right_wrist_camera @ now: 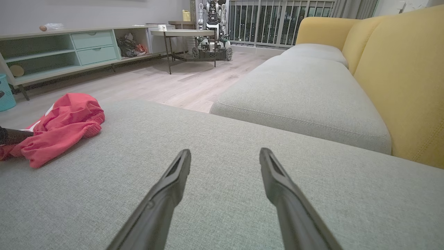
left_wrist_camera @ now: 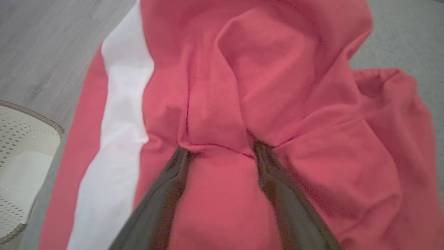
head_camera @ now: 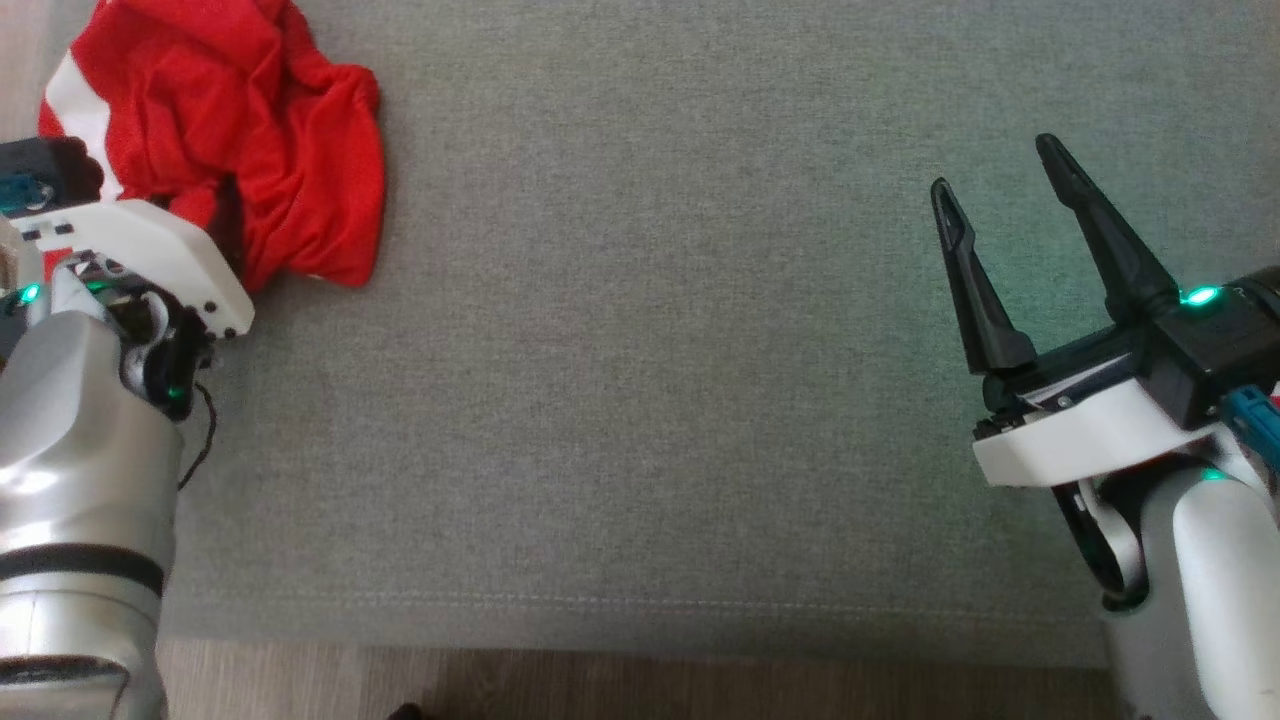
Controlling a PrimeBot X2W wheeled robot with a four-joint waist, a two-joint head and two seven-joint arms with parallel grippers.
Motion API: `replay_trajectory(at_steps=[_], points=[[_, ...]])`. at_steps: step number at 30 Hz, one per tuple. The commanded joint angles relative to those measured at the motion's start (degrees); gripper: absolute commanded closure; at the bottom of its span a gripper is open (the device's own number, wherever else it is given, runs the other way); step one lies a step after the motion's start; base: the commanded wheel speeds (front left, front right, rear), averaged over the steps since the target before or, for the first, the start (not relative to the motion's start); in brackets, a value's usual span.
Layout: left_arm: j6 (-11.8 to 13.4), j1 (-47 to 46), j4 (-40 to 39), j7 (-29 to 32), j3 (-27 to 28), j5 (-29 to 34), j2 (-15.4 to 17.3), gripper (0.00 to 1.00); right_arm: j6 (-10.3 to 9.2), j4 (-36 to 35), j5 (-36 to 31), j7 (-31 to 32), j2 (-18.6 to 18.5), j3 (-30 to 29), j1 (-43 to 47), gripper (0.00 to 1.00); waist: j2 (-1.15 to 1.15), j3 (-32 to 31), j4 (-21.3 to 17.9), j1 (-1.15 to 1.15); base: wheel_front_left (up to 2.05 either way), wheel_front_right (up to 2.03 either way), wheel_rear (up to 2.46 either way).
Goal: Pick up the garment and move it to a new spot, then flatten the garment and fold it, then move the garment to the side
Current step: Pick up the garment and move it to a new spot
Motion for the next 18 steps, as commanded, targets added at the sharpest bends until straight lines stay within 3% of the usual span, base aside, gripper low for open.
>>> replay_trajectory(at_steps=[1,2,6,11,18], points=[[0.18,-1.33,0.07,0.43,0.98,0.45,3.15,0.33,-0.02,-2.40,-0.44,-0.14,0.22,1.09,-0.93,0.00,0.00,0.08,-0.21,0.00,0.00,0.00,0.00],[0.17,-1.69,0.86,0.34,0.89,0.41,3.12,1.00,-0.02,-2.38,-0.44,-0.20,0.29,1.01,-0.92,0.00,0.00,0.06,-0.29,0.00,0.00,0.00,0.00],[0.26,-2.88,2.09,-3.24,0.42,0.88,3.52,1.00,-0.02,-1.61,-0.31,-0.79,0.65,0.54,-0.92,0.00,0.00,-0.90,-0.40,0.00,0.00,0.00,0.00],[1.51,-3.97,0.01,-13.46,1.83,0.38,3.98,1.00,-0.02,0.63,0.09,-2.24,1.53,0.39,-0.64,0.00,0.00,-3.94,-0.28,0.00,0.00,0.00,0.00],[0.78,-2.35,-9.54,-18.01,1.99,-0.37,2.16,1.00,-0.02,4.64,0.90,-4.51,3.18,0.44,0.27,0.00,0.00,-10.44,-0.73,0.00,0.00,0.00,0.00]])
